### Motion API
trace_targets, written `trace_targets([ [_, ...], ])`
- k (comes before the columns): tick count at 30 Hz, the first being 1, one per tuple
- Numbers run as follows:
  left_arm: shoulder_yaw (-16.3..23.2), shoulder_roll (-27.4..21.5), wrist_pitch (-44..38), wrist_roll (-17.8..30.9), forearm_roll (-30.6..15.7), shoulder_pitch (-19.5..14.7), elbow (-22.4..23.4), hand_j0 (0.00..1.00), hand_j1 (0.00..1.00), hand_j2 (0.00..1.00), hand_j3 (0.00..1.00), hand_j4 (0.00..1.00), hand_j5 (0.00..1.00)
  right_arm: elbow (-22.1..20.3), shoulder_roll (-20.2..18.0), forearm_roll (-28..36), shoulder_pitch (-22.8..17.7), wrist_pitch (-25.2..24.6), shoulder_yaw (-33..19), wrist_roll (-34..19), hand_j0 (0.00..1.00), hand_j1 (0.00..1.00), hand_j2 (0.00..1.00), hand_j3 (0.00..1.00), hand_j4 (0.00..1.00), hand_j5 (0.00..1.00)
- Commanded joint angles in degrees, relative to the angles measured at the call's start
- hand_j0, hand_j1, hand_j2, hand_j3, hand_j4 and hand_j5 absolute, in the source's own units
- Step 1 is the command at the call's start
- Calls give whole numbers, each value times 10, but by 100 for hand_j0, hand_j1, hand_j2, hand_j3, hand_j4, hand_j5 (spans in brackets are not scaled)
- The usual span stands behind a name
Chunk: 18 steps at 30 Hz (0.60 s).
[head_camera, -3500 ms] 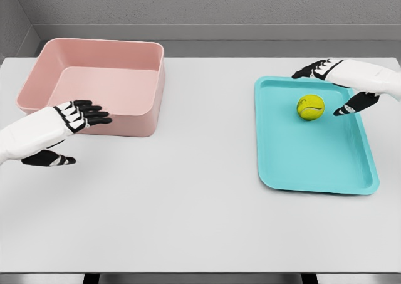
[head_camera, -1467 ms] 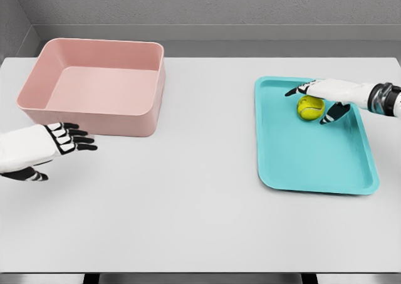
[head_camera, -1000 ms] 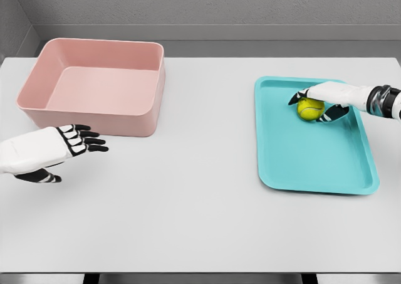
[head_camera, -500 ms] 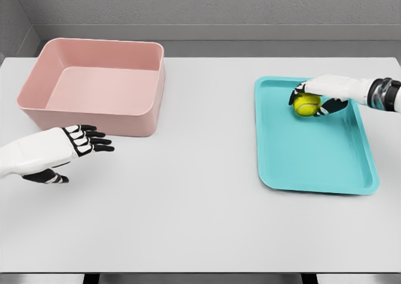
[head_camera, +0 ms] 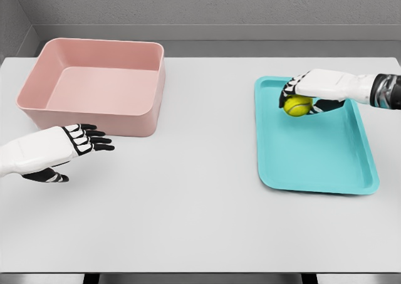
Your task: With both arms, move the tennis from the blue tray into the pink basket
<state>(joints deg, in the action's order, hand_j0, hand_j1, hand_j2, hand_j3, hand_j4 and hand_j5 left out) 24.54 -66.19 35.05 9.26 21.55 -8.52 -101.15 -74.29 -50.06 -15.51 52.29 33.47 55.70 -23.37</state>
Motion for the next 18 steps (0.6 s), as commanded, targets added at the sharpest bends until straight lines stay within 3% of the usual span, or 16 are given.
trace_targets([
  [1,0,-1,0,0,-4,0,0,100,100,100,100,100,100,-45,-14,5,0,-1,-2,1,60,60,60,60,60,60],
  [9,0,-1,0,0,-4,0,0,100,100,100,100,100,100,-120,-16,7,-1,15,-2,1,59,59,59,59,59,59],
  [18,0,-1,0,0,-3,0,0,100,100,100,100,100,100,-153,-7,7,-9,15,-2,1,59,59,59,59,59,59],
])
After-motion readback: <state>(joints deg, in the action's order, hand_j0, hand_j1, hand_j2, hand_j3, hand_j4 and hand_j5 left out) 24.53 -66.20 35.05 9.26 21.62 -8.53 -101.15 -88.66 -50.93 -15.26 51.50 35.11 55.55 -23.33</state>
